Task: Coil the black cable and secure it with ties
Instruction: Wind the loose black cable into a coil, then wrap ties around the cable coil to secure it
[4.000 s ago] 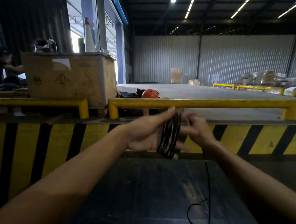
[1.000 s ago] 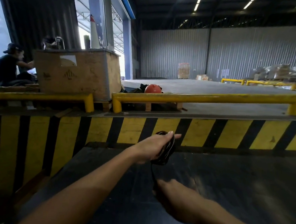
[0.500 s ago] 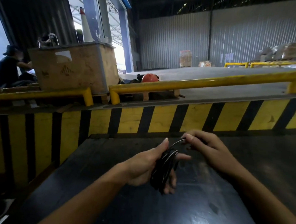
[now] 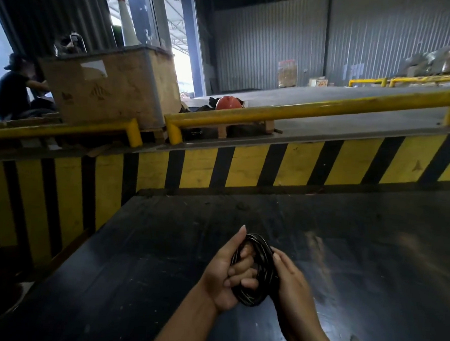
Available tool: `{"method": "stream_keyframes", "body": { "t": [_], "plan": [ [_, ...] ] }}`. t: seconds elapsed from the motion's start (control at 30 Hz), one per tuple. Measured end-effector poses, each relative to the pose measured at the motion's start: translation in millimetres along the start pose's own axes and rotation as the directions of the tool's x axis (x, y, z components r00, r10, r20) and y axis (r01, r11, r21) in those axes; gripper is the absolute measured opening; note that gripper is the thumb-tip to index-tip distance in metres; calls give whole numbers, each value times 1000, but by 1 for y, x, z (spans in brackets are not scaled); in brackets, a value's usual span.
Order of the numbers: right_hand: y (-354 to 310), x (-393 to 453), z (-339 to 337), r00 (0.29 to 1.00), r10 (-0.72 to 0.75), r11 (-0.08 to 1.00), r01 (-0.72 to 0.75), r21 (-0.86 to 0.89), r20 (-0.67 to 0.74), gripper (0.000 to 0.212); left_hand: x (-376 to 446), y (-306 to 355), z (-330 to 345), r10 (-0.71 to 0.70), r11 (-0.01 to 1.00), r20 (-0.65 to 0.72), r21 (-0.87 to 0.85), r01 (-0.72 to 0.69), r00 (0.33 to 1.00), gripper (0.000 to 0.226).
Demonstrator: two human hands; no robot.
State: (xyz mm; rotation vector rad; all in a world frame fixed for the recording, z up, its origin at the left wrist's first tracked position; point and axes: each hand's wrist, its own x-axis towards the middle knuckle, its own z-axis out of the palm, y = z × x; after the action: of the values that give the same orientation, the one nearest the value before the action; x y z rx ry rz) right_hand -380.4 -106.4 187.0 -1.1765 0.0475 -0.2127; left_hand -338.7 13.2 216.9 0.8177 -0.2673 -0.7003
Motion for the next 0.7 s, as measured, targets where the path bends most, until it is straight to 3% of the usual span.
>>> {"method": "stream_keyframes", "body": {
  "t": [0.17,0.27,0.37,0.5,0.7],
  "plan": [
    [5,-12,-4,982,-148,942,176,-285,116,31,1,-9,-3,74,997,-256,53,-62,964,46],
    [6,-9,-6,964,-225,776,264,-573,140,37,4,-16,-4,177,975,-417,196,-101,891,48],
    [7,-2,-11,939,-291,637,333,-695,183,37,6,-26,-8,245,931,-490,361,-61,836,52],
    [15,1,-17,946,-246,623,321,-713,212,34,-1,-29,-25,406,723,-467,690,37,786,69],
    [43,-15,-9,919,-101,669,346,-658,381,36,-12,-40,-54,442,396,-399,890,224,804,53]
  ]
}}
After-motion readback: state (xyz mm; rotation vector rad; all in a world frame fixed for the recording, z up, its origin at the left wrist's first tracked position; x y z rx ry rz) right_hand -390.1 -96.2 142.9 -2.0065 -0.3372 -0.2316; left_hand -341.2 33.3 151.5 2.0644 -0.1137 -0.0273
